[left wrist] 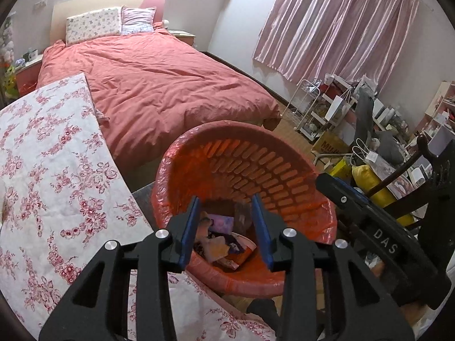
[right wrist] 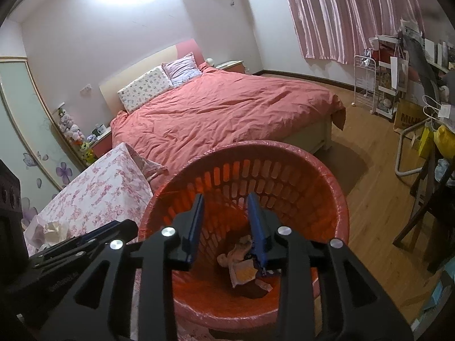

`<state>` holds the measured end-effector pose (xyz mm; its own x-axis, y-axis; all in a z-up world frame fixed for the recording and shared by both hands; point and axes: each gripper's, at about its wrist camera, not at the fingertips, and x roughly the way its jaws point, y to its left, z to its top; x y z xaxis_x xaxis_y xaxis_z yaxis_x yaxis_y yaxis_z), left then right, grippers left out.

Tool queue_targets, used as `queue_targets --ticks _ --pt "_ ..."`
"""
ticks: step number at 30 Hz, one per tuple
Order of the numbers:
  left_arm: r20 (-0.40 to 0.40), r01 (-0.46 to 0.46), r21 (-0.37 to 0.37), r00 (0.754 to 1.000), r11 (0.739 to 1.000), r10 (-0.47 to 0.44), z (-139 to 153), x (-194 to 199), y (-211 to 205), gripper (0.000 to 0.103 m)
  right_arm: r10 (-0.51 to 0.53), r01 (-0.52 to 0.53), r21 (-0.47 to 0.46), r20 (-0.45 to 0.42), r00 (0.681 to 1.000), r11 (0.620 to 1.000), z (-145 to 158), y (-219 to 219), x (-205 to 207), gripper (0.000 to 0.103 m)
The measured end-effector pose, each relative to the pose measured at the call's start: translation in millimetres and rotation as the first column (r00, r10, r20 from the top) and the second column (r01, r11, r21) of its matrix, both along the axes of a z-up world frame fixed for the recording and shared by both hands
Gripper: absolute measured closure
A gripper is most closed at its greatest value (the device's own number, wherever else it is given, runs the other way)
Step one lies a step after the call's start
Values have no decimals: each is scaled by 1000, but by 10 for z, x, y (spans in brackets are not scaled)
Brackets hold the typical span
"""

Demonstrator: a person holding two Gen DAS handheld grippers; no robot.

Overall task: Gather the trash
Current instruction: 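Move both open grippers back over the bed toward the remaining items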

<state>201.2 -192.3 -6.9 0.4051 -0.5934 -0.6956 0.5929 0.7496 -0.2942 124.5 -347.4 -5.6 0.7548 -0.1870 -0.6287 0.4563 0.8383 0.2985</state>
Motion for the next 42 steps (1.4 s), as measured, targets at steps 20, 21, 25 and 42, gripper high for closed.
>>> queue_targets --ticks 20,21,25,42 --pt "105 -157 38 983 987 152 255 -167 840 55 86 -86 -42 8 996 995 210 517 -56 66" --pt "112 -176 39 979 984 171 267 -177 941 53 97 -97 -44 8 995 994 220 574 -45 66" --pt "141 -258 50 958 965 249 295 -225 1371 51 158 -157 -52 5 987 986 265 870 4 66" --pt "121 -592 100 805 800 580 -11 -205 3299 50 379 -381 -60 -41 924 923 233 2065 171 66"
